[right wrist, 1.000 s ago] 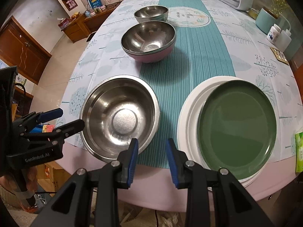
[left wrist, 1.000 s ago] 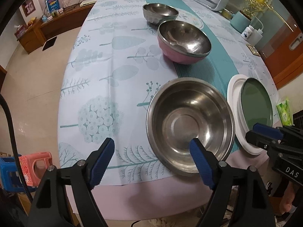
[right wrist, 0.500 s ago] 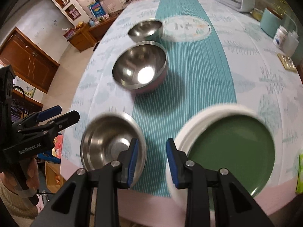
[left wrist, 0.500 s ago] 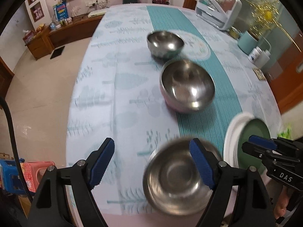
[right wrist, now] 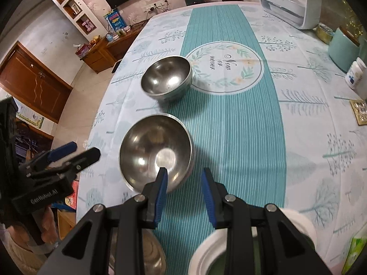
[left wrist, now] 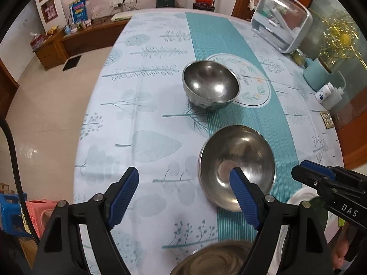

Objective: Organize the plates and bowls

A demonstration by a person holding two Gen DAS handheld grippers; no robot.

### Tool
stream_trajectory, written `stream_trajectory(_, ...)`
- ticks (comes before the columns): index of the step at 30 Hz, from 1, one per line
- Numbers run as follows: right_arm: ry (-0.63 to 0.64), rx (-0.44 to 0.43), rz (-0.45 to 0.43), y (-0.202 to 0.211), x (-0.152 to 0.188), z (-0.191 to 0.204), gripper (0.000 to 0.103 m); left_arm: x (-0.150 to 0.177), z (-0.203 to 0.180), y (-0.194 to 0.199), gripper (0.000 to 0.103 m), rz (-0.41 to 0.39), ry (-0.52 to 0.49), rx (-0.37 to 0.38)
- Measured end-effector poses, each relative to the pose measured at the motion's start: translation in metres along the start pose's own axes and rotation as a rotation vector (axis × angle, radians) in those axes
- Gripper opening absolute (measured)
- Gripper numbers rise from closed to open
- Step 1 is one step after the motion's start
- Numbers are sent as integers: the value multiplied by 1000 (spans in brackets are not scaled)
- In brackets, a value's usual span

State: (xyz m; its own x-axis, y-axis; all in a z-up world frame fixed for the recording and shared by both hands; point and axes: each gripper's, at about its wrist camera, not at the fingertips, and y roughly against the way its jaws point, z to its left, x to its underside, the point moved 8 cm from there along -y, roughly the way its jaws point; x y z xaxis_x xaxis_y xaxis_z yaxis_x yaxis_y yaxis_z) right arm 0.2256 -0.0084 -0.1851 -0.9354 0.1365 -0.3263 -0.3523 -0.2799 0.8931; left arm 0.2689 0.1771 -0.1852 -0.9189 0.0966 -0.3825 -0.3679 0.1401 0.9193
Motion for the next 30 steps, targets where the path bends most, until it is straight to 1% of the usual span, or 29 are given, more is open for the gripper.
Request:
stream_trajectory(3,-14,-4,16,-13,-11,-3,31,-5,-4,-20,80,37,3,11)
stream_trajectory(6,-27,-6,38,-26,-14,-6,31,-6,-6,-37,81,67,4,22)
stream_trajectory(11,-41,-30,91,-46,-12,-8,31,-4,-11,-55,80,101,-8,50)
stream_trajectory(14,-46,-38,105,-52,-11,-9,31,-2,-12,-63,80,119,-14,63)
stream_trajectory(19,-53,-60,132,-61,-10,-8,31,3,-14,-75,73,159,2,110)
stream_trajectory(21,-48,-58,143,-64,-9,-7,31,4,-15,-78,66,171,8,129)
stream_trajectory(23,-44,-65,152,-67,-9,-5,31,8,-17,-82,48,195,15,153)
stream_trajectory(24,-44,-69,155,-68,-8,-4,31,10,-18,-84,44,205,18,160)
stream_trajectory(25,-44,-74,161,-68,-8,-3,31,12,-19,-86,36,215,23,167)
stream_trajectory(26,-44,-78,169,-70,-7,-2,30,14,-19,-88,24,225,30,175)
stream_trajectory(27,-41,-73,169,-70,-7,-1,29,16,-20,-90,17,234,36,182)
stream_trajectory(28,-38,-62,168,-69,-6,-2,24,18,-20,-91,11,242,41,182)
stream_trajectory(29,-34,-48,168,-70,-6,-3,21,19,-19,-92,11,242,41,176)
stream_trajectory(30,-35,-39,171,-70,-6,-4,16,20,-19,-91,11,237,38,167)
